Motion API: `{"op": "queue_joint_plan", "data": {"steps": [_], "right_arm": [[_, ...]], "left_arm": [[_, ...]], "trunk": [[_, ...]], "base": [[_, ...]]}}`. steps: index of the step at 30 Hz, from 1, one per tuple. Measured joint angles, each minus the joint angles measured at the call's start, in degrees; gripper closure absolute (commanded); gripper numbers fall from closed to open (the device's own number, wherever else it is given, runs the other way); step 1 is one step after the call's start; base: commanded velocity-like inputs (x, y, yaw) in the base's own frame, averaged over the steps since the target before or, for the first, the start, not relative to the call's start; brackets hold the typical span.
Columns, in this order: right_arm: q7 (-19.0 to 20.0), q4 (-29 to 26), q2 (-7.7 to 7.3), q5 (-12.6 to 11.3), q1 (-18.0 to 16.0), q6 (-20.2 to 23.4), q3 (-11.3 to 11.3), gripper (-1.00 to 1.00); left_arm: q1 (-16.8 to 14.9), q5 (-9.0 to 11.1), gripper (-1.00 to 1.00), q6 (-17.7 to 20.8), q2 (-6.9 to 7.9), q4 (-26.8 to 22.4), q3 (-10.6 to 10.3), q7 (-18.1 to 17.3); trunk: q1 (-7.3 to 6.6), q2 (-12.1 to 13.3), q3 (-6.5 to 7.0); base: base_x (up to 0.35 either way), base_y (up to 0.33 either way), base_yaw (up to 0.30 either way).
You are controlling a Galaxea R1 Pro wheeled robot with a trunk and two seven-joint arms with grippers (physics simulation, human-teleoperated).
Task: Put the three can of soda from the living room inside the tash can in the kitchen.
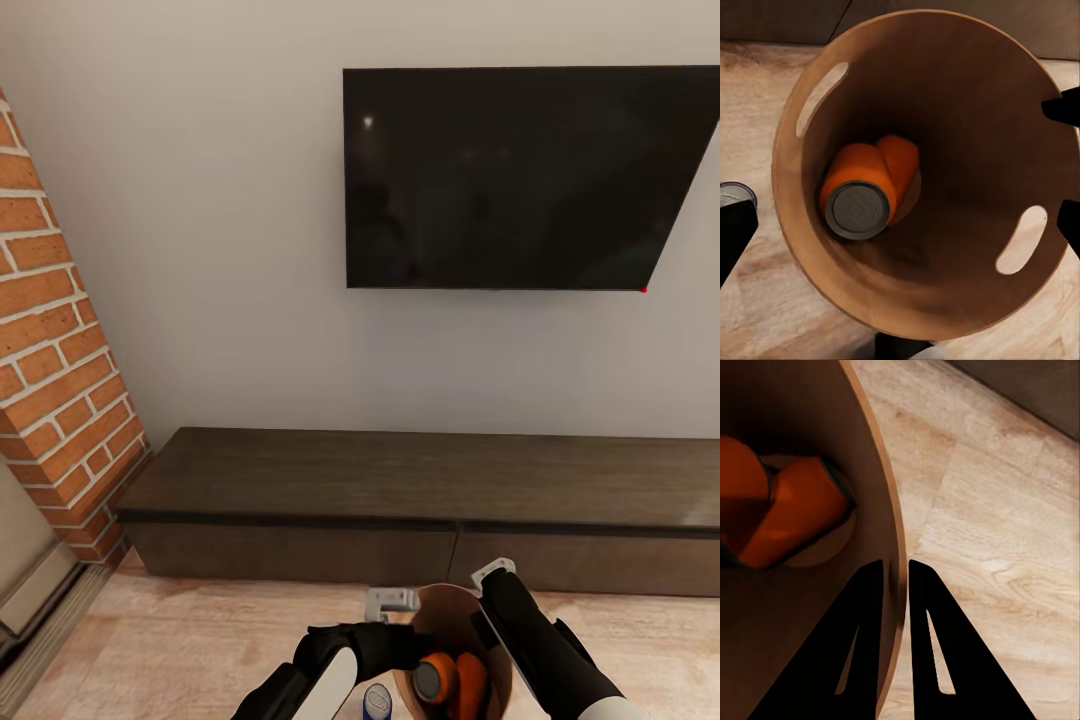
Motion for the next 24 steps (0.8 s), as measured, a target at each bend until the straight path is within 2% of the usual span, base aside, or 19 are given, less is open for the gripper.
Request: {"op": "queue_joint_plan", "data": {"steps": [9,12,17,24], "right_arm": [[0.4,0.1,-0.6,-0.1,0.0,0.0,-0.5,1.0],[0.4,0.1,-0.69,-0.1,-0.1,0.0,-0.6,1.0],[0.5,0.1,-0.74,-0.4,-0.2,0.0,-0.6,1.0],[0.5,0.1,-1.0,-0.5,-0.2,0.0,-0.7,1.0]], "left_arm": [[-1.1,0.1,-1.0,0.5,0.24,-0.3,-0.1,0.0],[-1.4,0.2,-1.0,1.2,0.31,-1.4,-0.1,0.0],[-1.3,0.3,-1.0,4.5,0.73,-6.6,0.2,0.5],[-1.2,0.4,-1.0,6.1,1.33,-8.9,0.6,2.7]], "trunk": [[0.0,0.0,0.0],[0.0,0.0,0.0],[0.0,0.0,0.0],[0.0,0.0,0.0]], "base": [[0.0,0.0,0.0],[0.0,0.0,0.0],[0.0,0.0,0.0],[0.0,0.0,0.0]]}}
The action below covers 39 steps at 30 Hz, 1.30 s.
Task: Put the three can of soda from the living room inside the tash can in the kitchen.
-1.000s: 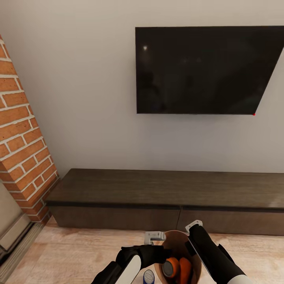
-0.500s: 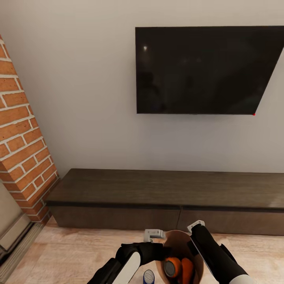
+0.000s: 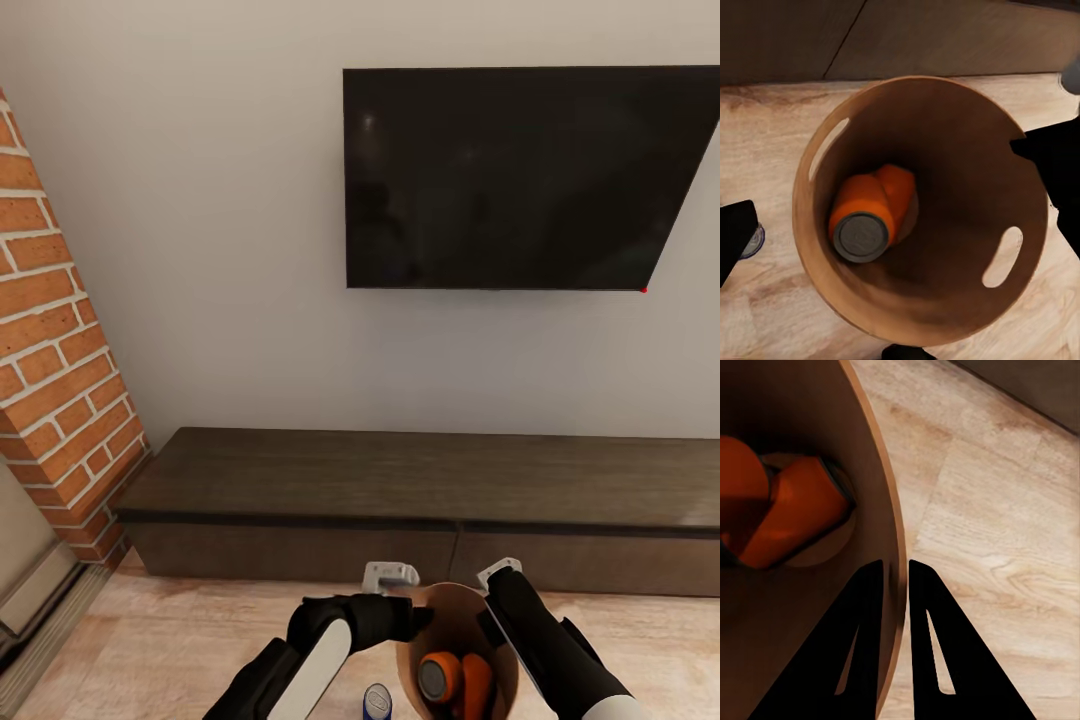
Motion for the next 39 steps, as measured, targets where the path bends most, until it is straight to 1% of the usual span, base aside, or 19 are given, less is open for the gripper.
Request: {"op": "queue_joint_plan", "data": {"steps": [5,11,16,22,26,28,31,33,34,37,39], "right_arm": [[-0.1,0.0,-0.36,0.6,0.0,0.0,0.0,1.0],[0.0,0.0,-0.51,0.0,0.1,0.0,0.0,1.0],[0.0,0.0,-0.53,0.4,0.1,0.0,0.0,1.0],[0.1,0.0,-0.74,-0.1,0.1,0.0,0.0,1.0],[0.1,0.0,-1.02,0.4,0.1,0.0,-0.1,1.0],[0.2,0.0,-1.13,0.3,0.0,0.0,-0.1,1.0],[1.6,-0.1,-1.85,-0.2,-0.1,0.0,-0.2,1.0],[3.8,-0.1,-2.74,-0.2,-0.6,0.0,-0.9,1.0],[5.5,-0.1,-3.35,0.0,-0.8,0.0,-1.5,1.0],[8.5,-0.1,-4.67,0.0,-1.2,0.0,-2.5,1.0],[9.0,-0.1,-5.04,0.2,-1.3,0.0,-2.7,1.0]], "left_arm": [[0.0,0.0,-1.0,0.2,1.12,-0.1,0.1,0.3],[0.0,-0.1,-1.0,0.2,2.48,0.4,0.3,0.5],[-0.1,-0.1,-1.0,0.0,3.63,1.3,0.4,0.8],[-0.2,-0.1,-1.0,-0.4,4.52,4.3,0.5,1.6],[-0.2,-0.1,-1.0,-0.5,4.81,5.9,0.5,2.4],[-0.2,-0.1,-1.0,-0.6,4.85,6.6,0.5,2.6],[-0.3,-0.2,-1.0,-0.7,4.88,9.0,0.6,2.8],[-0.4,-0.2,-1.0,-1.1,4.87,10.5,0.6,2.8],[-0.5,-0.2,-1.0,-1.6,4.85,11.4,0.6,2.9],[-0.7,-0.3,-1.0,-2.5,4.8,13.7,0.5,2.9],[-0.7,-0.3,-1.0,-2.8,4.77,14.6,0.5,2.9]], "trunk": [[0.0,0.0,0.0],[0.0,0.0,0.0],[0.0,0.0,0.0],[0.0,0.0,0.0],[0.0,0.0,0.0],[0.0,0.0,0.0],[0.0,0.0,0.0],[0.0,0.0,0.0],[0.0,0.0,0.0],[0.0,0.0,0.0],[0.0,0.0,0.0]], "base": [[0.0,0.0,0.0],[0.0,0.0,0.0],[0.0,0.0,0.0],[0.0,0.0,0.0],[0.0,0.0,0.0],[0.0,0.0,0.0],[0.0,0.0,0.0],[0.0,0.0,0.0],[0.0,0.0,0.0],[0.0,0.0,0.0],[0.0,0.0,0.0]]}}
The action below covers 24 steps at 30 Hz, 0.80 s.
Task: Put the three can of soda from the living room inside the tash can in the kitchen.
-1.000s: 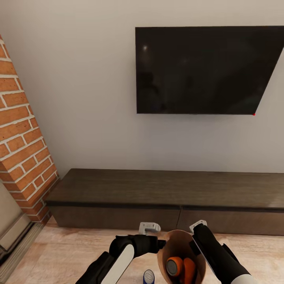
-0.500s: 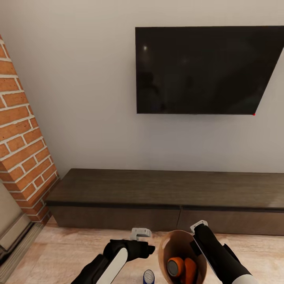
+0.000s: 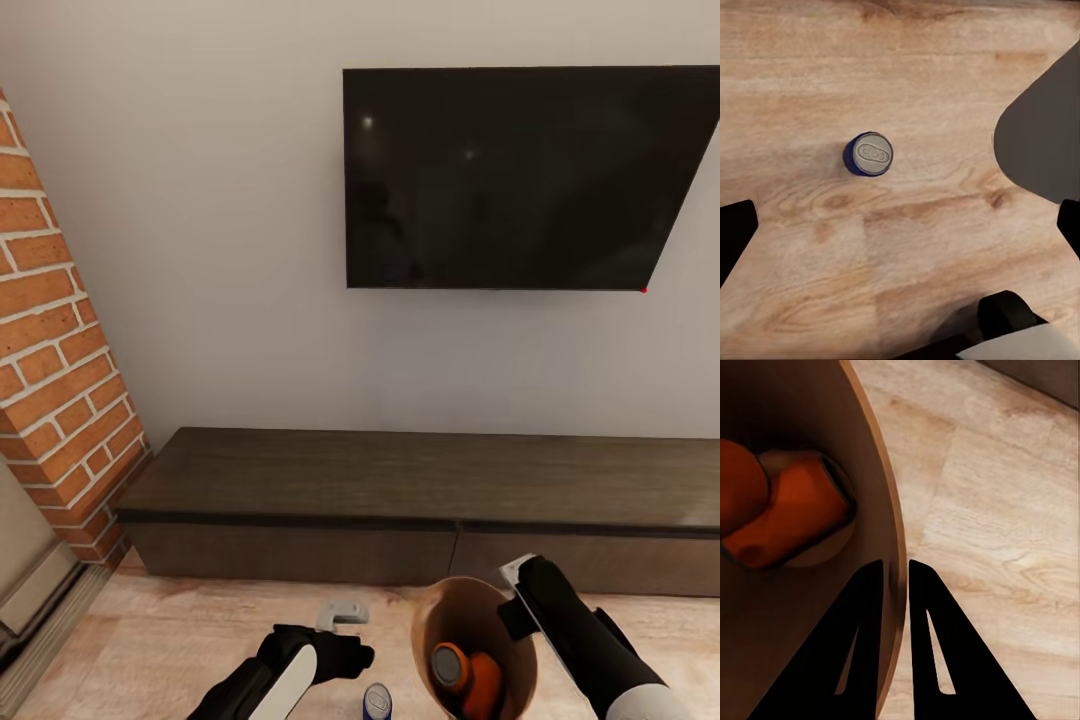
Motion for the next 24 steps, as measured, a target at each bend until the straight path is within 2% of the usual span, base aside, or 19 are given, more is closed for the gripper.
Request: {"op": "queue_joint_plan", "data": {"steps": [5,9,17,22,24], "right_arm": [[1.5,0.0,-0.61,0.4,-0.1,0.0,-1.8,1.0],[3.9,0.0,-0.78,0.0,-0.1,0.0,-3.7,1.0],[4.9,0.0,-0.86,0.7,0.0,-0.1,-4.2,1.0],[5.1,0.0,-1.19,-0.1,0.1,0.0,-4.2,1.0],[5.1,0.0,-1.35,0.5,0.2,-0.5,-4.3,1.0]], "left_arm": [[0.0,0.0,-1.0,-1.2,-0.24,1.5,0.0,0.6],[0.0,0.0,-1.0,-2.3,-0.38,3.1,0.0,3.5],[0.0,0.0,-1.0,-6.6,-0.63,7.2,-0.1,6.3],[0.0,0.0,-1.0,-7.5,-0.66,8.0,-0.1,9.2],[0.0,0.0,-1.0,-7.7,-0.67,8.2,-0.1,9.7]], "trunk": [[0.0,0.0,0.0],[0.0,0.0,0.0],[0.0,0.0,0.0],[0.0,0.0,0.0],[0.0,0.0,0.0]], "base": [[0.0,0.0,0.0],[0.0,0.0,0.0],[0.0,0.0,0.0],[0.0,0.0,0.0],[0.0,0.0,0.0]]}}
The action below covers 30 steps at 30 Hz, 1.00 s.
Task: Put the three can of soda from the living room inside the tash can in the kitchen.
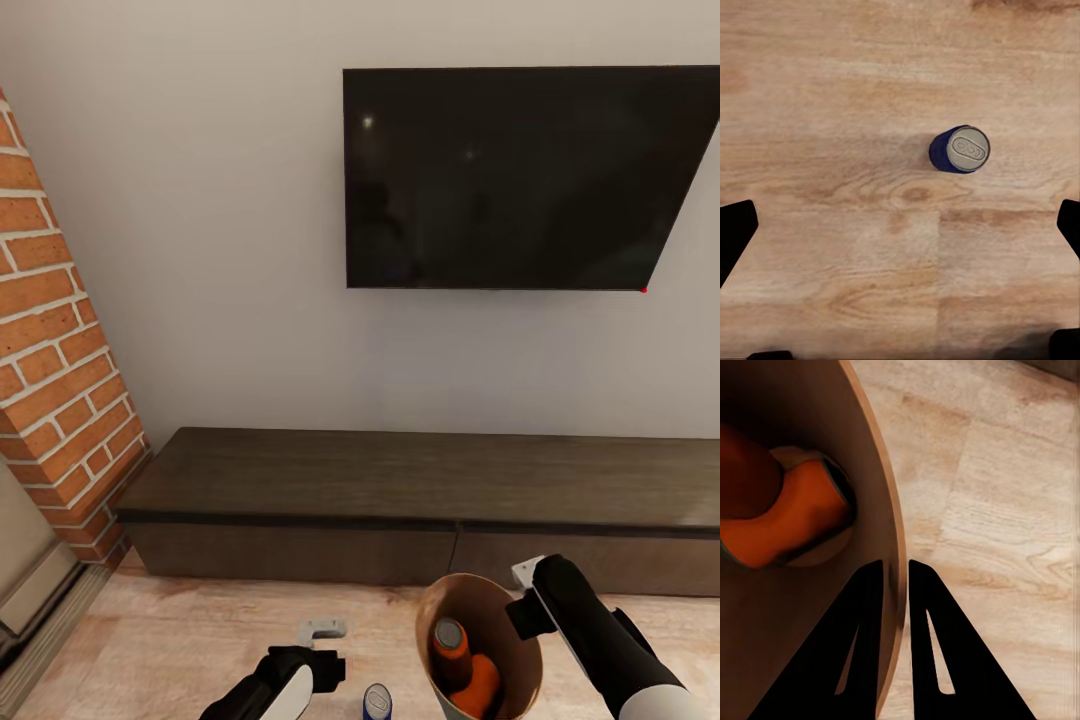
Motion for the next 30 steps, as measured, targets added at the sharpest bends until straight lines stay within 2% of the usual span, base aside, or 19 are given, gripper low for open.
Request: {"op": "queue_joint_plan", "data": {"steps": [2,5,7,11,14,17,22,27,30], "right_arm": [[0.1,0.0,-0.07,0.4,0.0,-0.8,0.0,1.0],[0.3,0.0,-0.13,-0.6,0.1,-1.2,-0.3,1.0],[0.4,0.0,-0.17,-1.0,0.1,-1.4,-1.7,1.0],[0.5,0.0,-0.21,0.1,0.1,-2.1,-5.9,1.0],[0.6,0.4,-0.22,0.2,0.2,-3.5,-7.1,1.0],[0.7,1.5,-0.21,-0.6,0.2,-4.1,-7.6,1.0],[0.5,2.5,-0.29,0.4,0.2,-6.0,-8.0,1.0],[0.6,2.6,-0.3,-0.3,0.3,-6.7,-8.0,1.0],[0.6,2.7,-0.31,0.0,0.4,-7.0,-8.1,1.0]], "left_arm": [[0.0,0.0,-1.0,-0.6,0.0,0.1,0.0,0.2],[0.0,0.0,-1.0,-1.6,-0.05,0.2,-0.1,0.4],[0.0,0.0,-1.0,-2.0,-0.12,0.2,-0.1,0.5],[0.0,0.0,-1.0,-2.2,-0.7,0.3,-0.2,0.5],[0.0,0.0,-1.0,-2.3,-1.13,0.3,-0.3,0.5],[0.0,0.0,-1.0,-2.3,-1.36,0.4,-0.3,0.5],[0.0,-0.1,-1.0,-2.5,-1.89,1.5,-0.3,0.4],[0.0,-0.1,-1.0,-2.5,-2.22,1.9,-0.4,0.4],[0.0,-0.1,-1.0,-2.8,-2.3,2.0,-0.4,0.4]], "trunk": [[0.0,0.0,0.0],[0.0,0.0,0.0],[0.0,0.0,0.0],[0.0,0.0,0.0],[0.0,0.0,0.0],[0.0,0.0,0.0],[0.0,0.0,0.0],[0.0,0.0,0.0],[0.0,0.0,0.0]], "base": [[0.0,0.0,0.0],[0.0,0.0,0.0],[0.0,0.0,0.0],[0.0,0.0,0.0],[0.0,0.0,0.0],[0.0,0.0,0.0],[0.0,0.0,0.0],[0.0,0.0,0.0],[0.0,0.0,0.0]]}}
